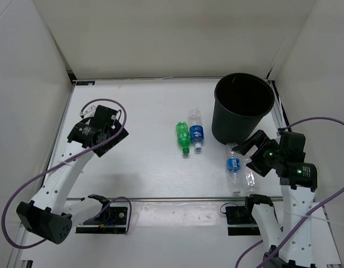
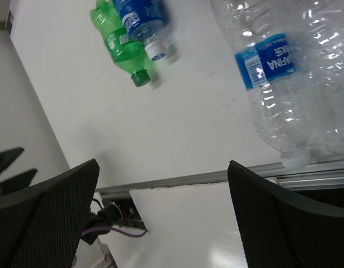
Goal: Put the plastic bottles in the bin
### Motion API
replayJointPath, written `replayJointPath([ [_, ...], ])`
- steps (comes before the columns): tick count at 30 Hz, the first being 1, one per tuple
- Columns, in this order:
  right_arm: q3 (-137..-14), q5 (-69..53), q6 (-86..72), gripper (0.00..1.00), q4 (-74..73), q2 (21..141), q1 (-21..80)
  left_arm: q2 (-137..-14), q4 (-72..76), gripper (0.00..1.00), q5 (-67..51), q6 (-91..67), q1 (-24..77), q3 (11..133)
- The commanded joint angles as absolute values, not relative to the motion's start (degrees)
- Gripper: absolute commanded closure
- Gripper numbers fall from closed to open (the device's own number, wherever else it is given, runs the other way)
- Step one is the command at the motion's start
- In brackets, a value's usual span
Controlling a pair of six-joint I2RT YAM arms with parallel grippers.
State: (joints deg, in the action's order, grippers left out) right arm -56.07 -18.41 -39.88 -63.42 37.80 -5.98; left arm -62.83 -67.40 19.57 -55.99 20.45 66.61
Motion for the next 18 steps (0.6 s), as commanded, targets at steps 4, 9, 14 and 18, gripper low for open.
replayJointPath([
  [4,-55.55,-27.33,-31.03,0.01,-59.85,41.92,-6.06,-66.01,-57.76,0.00,14.17,-45.46,20.74,72.07],
  [9,-55.55,-18.38,-29.88,0.01,-58.62,41.92,-5.45,-68.02,-48.62,0.00,-5.15,-44.12,16.00,69.35],
  [14,-55.55,-5.12,-31.29,0.01,-60.12,43.15,-5.45,-67.33,-47.81,0.00,-1.86,-44.21,19.59,69.35],
  [18,-52.56,1.13,-31.81,0.01,-60.12,44.38,-4.92,-65.83,-47.20,0.00,-1.31,-41.41,20.22,69.87],
])
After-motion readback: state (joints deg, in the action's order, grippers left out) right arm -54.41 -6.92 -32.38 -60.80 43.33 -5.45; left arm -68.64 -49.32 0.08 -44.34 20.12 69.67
